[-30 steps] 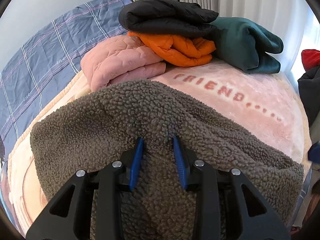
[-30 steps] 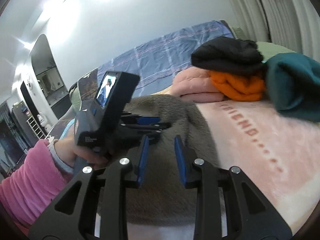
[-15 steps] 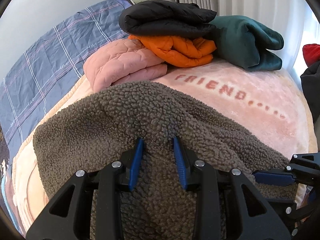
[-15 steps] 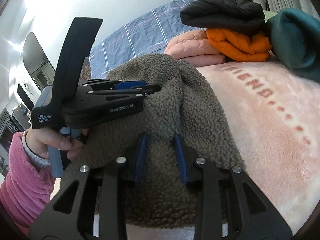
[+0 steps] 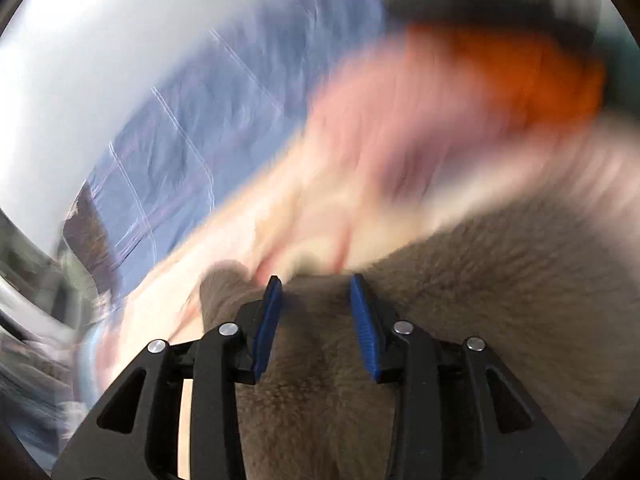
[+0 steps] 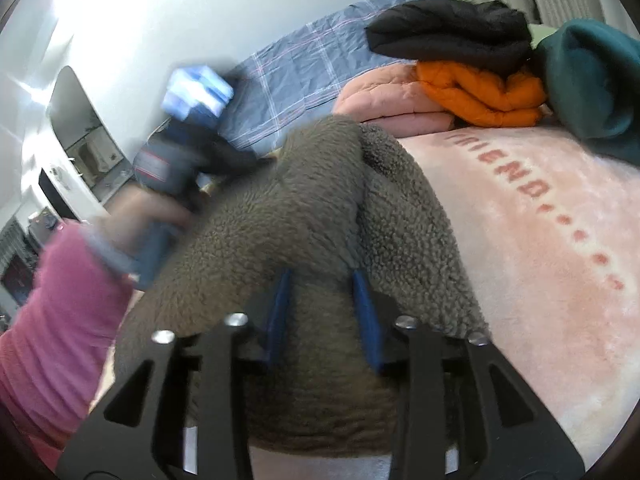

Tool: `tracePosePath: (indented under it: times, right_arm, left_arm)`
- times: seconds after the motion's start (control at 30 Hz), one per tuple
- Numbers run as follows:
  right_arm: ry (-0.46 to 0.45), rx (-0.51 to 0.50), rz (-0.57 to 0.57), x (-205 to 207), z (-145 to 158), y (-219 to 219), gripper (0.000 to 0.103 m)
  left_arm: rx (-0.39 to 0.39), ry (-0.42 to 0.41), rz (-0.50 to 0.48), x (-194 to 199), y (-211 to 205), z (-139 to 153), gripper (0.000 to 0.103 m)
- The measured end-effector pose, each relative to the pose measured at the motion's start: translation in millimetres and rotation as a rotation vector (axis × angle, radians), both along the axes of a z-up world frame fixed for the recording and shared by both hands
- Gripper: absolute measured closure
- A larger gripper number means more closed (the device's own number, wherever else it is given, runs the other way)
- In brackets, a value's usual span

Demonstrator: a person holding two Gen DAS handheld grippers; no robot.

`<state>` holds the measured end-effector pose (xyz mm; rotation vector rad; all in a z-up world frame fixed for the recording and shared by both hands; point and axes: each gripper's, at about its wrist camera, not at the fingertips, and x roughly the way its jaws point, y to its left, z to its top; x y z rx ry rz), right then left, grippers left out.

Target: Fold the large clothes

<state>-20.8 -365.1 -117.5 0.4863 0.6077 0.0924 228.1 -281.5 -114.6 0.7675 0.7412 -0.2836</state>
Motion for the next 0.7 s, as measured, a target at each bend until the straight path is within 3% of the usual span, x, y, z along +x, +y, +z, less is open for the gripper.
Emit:
tracePosePath:
  times: [0.07,0.17,0.23,0.3,0.37,0.43,0.47,0.5,0.57,0.6,0.67,0.7]
  right_arm:
    - [0.009,0.038,-0.015,6.1,-2.9,-1.6,0.048]
    - [0.015,0.057,-0.011,5.2,-3.7,-5.5,0.047]
    - [0.013,0.080,-0.008,1.4,-6.3,-9.8,0.046]
    - [0.011,0.107,-0.020,-4.8,-9.1,-14.5,0.046]
    - [0.007,0.107,-0.032,-9.2,-9.8,-15.1,0.046]
    - [-0.008,0.071,-0.040,-11.7,-5.9,-10.9,0.045]
    - [-0.013,0.047,-0.046,-12.4,-3.7,-7.9,0.043]
    - [-0.024,-0.007,-0.061,-15.0,0.8,-3.2,0.043]
    - [-0.045,-0.093,-0.084,-24.5,10.9,3.8,0.043]
    - [-0.047,-0.135,-0.106,-32.8,17.0,6.3,0.045]
    - [-0.077,-0.139,-0.127,-54.9,26.9,1.7,0.078]
    - [-0.094,-0.110,-0.115,-62.9,30.1,-3.4,0.087]
  left_arm:
    - [-0.049,0.020,0.013,6.6,7.3,3.9,0.077]
    - [-0.011,-0.021,0.000,-0.1,3.7,10.7,0.077]
    - [-0.041,-0.030,-0.018,-6.3,5.8,23.6,0.076]
    - [-0.146,-0.028,-0.044,-19.0,16.0,52.9,0.076]
    - [-0.282,0.045,-0.087,-34.0,24.2,77.2,0.074]
    - [-0.389,0.121,-0.174,-57.0,25.8,93.8,0.065]
    - [-0.416,0.155,-0.234,-71.8,23.1,96.7,0.052]
    - [-0.412,0.178,-0.273,-83.4,18.8,92.8,0.039]
    - [-0.324,0.196,-0.316,-105.0,0.2,61.0,0.037]
    - [-0.325,0.171,-0.306,-108.3,-1.9,50.6,0.037]
    - [-0.363,0.202,-0.291,-100.3,3.0,54.2,0.037]
    - [-0.373,0.221,-0.287,-96.3,4.5,55.1,0.037]
